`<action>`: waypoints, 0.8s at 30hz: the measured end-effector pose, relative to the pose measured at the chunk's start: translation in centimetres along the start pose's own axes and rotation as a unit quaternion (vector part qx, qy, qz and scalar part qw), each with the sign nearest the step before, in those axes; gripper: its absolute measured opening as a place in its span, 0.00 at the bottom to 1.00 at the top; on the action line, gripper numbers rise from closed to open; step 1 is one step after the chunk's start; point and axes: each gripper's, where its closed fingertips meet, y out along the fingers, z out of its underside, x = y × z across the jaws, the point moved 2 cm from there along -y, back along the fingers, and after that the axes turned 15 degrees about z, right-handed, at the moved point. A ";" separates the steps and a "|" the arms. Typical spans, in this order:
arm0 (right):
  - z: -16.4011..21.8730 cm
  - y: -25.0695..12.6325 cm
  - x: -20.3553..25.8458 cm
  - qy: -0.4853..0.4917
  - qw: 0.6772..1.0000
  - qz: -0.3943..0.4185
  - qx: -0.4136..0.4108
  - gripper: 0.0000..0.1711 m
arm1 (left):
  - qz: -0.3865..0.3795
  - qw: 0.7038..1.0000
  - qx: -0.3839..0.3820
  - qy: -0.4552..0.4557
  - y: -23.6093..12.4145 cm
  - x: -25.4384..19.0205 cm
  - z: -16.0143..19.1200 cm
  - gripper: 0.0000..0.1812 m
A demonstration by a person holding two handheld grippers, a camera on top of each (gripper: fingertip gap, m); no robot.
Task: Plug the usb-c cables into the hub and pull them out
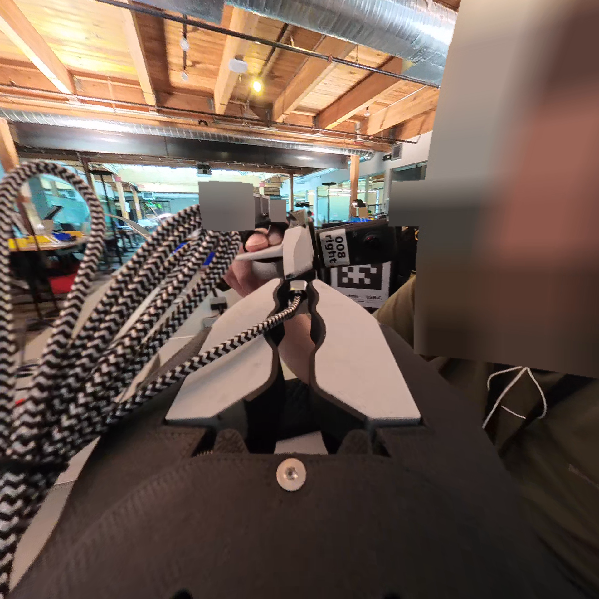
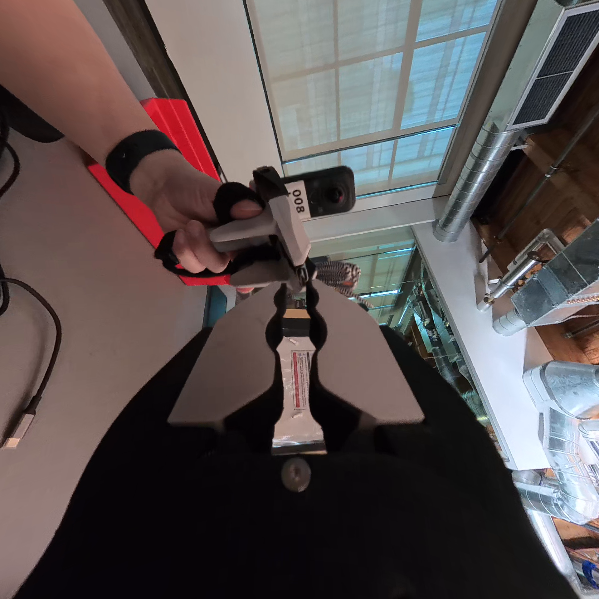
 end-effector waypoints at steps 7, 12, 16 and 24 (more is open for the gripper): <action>2.5 0.0 -1.5 0.091 0.995 0.020 0.044 0.15 | -0.114 0.989 0.062 0.073 -2.2 1.1 -1.5 0.06; 5.6 0.9 1.2 0.230 0.964 -0.061 0.118 0.22 | -0.185 0.973 0.082 0.111 -4.1 0.8 -3.8 0.06; 7.5 0.8 6.7 0.283 0.918 -0.197 0.197 0.26 | -0.217 0.964 0.088 0.127 -5.3 0.3 -5.3 0.06; 5.5 -1.2 14.9 0.316 0.863 -0.279 0.279 0.31 | -0.251 0.953 0.101 0.133 -6.6 -0.1 -6.6 0.06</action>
